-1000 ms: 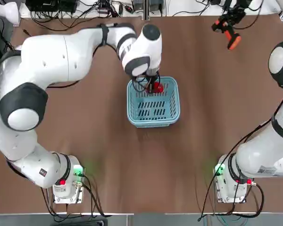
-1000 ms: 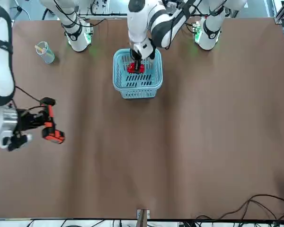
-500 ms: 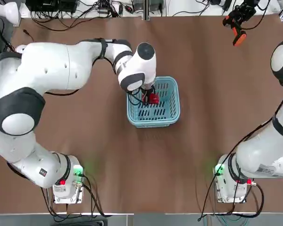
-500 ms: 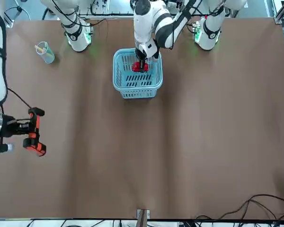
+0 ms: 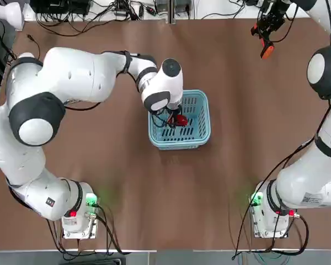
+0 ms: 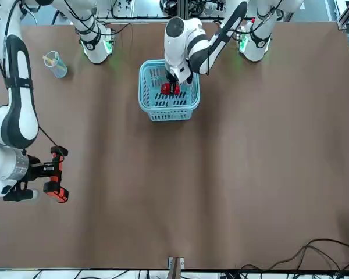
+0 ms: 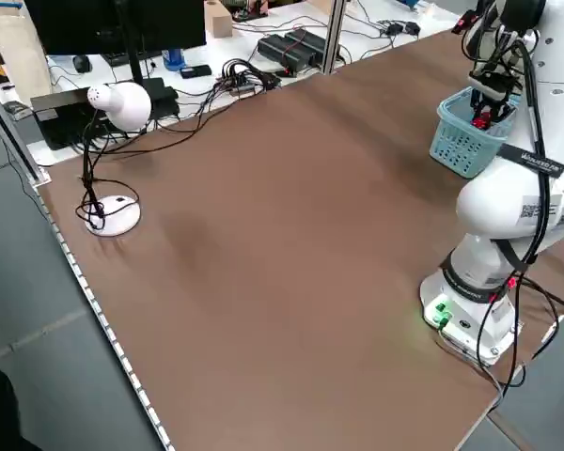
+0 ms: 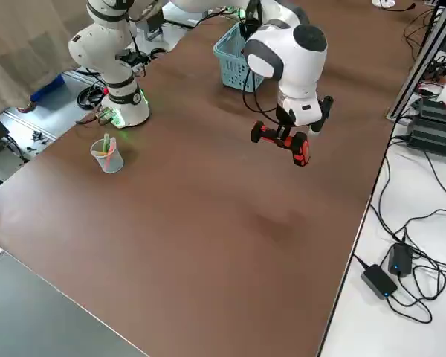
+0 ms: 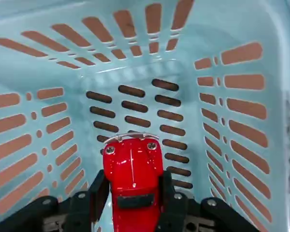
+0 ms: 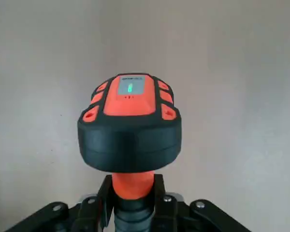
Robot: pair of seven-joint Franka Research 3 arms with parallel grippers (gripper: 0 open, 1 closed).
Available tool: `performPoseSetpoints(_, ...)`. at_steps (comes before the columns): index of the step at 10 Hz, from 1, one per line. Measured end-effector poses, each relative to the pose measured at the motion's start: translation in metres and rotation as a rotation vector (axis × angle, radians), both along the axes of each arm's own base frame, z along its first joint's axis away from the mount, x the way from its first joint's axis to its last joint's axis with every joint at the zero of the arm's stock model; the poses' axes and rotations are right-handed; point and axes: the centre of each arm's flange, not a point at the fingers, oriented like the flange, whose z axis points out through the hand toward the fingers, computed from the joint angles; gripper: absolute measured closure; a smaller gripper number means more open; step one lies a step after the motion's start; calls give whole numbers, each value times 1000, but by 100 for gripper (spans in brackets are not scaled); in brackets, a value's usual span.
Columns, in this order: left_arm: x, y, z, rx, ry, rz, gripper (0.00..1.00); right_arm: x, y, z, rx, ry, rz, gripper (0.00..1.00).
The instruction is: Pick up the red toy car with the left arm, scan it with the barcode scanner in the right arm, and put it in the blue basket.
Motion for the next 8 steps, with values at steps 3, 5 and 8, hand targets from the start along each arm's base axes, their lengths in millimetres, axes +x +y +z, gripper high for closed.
performPoseSetpoints(3, 6, -15, -11, -8, -5, -47, 52, 5, 4, -21, -11, -22, -1, 63)
performPoseSetpoints(5, 3, -28, -26, -7, 2, -88, 52, -1, -8, -48, -49, -18, -5, 63)
performPoseSetpoints(8, -5, -41, -46, 7, 7, -134, 52, -20, -23, -102, -83, -19, -23, 63)
